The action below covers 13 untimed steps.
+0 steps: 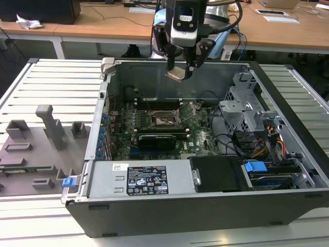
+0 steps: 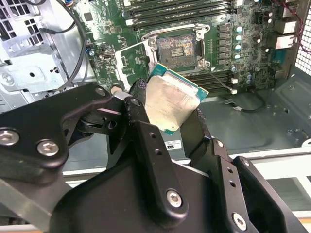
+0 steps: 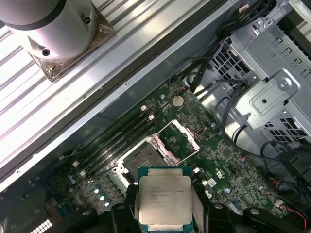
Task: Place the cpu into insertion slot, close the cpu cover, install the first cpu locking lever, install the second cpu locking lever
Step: 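Place the cpu into insertion slot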
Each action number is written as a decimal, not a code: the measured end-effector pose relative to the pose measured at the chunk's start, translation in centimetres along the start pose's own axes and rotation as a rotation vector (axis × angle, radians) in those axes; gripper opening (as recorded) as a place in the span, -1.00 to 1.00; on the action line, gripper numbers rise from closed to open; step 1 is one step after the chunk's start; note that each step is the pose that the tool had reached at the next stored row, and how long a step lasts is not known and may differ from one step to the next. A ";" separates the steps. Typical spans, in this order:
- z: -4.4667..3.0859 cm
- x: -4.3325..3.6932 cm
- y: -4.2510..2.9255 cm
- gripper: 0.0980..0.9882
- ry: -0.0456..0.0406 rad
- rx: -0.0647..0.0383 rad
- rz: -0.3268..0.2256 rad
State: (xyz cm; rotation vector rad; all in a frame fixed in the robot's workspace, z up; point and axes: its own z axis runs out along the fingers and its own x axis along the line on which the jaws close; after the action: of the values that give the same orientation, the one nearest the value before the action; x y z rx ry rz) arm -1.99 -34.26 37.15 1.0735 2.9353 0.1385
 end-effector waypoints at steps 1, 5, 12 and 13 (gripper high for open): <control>0.00 0.00 0.00 -0.04 -0.0004 0.000 0.004; 0.00 0.00 0.00 -0.04 -0.0018 0.000 0.020; 0.00 0.00 0.00 -0.04 -0.0032 -0.001 0.037; 0.00 0.00 0.00 -0.04 -0.0035 -0.001 0.039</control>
State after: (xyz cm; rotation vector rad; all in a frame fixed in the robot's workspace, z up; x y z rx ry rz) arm -1.99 -34.26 37.15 1.1307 2.9118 0.1380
